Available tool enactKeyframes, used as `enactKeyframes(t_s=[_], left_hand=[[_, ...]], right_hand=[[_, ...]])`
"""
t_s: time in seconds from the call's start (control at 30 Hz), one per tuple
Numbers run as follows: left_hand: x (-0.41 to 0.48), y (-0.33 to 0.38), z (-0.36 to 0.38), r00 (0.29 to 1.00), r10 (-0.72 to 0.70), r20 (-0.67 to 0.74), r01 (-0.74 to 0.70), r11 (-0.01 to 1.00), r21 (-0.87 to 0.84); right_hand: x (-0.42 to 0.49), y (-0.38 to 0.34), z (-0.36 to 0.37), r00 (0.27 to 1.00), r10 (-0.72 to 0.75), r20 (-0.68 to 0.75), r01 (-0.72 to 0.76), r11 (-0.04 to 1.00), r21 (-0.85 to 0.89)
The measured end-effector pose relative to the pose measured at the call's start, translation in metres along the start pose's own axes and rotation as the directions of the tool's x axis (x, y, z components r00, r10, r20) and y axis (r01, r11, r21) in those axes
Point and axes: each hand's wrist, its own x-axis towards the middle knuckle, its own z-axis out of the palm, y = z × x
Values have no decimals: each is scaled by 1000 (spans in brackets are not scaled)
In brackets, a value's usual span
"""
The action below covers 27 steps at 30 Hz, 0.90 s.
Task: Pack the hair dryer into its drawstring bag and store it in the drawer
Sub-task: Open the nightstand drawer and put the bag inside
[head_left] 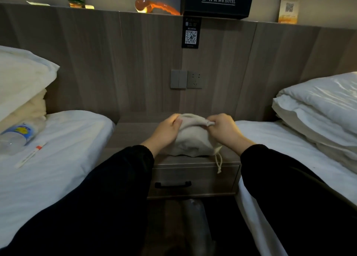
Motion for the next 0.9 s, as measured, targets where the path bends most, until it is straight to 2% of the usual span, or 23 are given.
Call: enactKeyframes(t_s=[0.07,0.13,0.2,0.27,0.4,0.47,0.5,0.57,0.63,0.67,0.77,0.9], left_hand=[[-9,-5,-1,998,-59,22,59,998,-26],[-20,-11,0,996,-72,61,73,997,-28],[-33,-19,5,990,-93,103,97,995,-37],[-48,-26,12,989,-116,95,120,992,-31],[-87,-50,20,974,-99,-203,92,995,-46],[-105,-71,30,959,-99,-266,108,994,20],[-111,-84,37,972,-113,-206,131,989,73],[-120,-105,51,981,-182,61,165,963,215],[-126,-120,63,936,-181,302,63,930,363],[-128,-125,68,918,-166,359,6,914,406],[-123,-123,72,908,-207,364,-2,866,499],[-113,-109,69,875,-336,349,146,870,472]], right_hand=[[-2,7,-4,986,143,-82,-132,983,129],[-10,20,-2,944,312,-109,-269,918,292],[-23,33,5,882,470,-34,-399,783,477],[-39,45,13,818,571,63,-472,606,641],[-73,62,20,741,634,220,-501,306,810],[-85,72,20,726,636,260,-489,212,846],[-90,75,20,723,639,264,-482,191,855],[-98,83,18,713,654,253,-464,169,870],[-103,88,15,708,655,264,-441,117,890],[-104,88,14,706,651,277,-432,86,898],[-109,88,11,702,640,313,-409,3,913],[-114,82,10,708,631,317,-379,-40,925]])
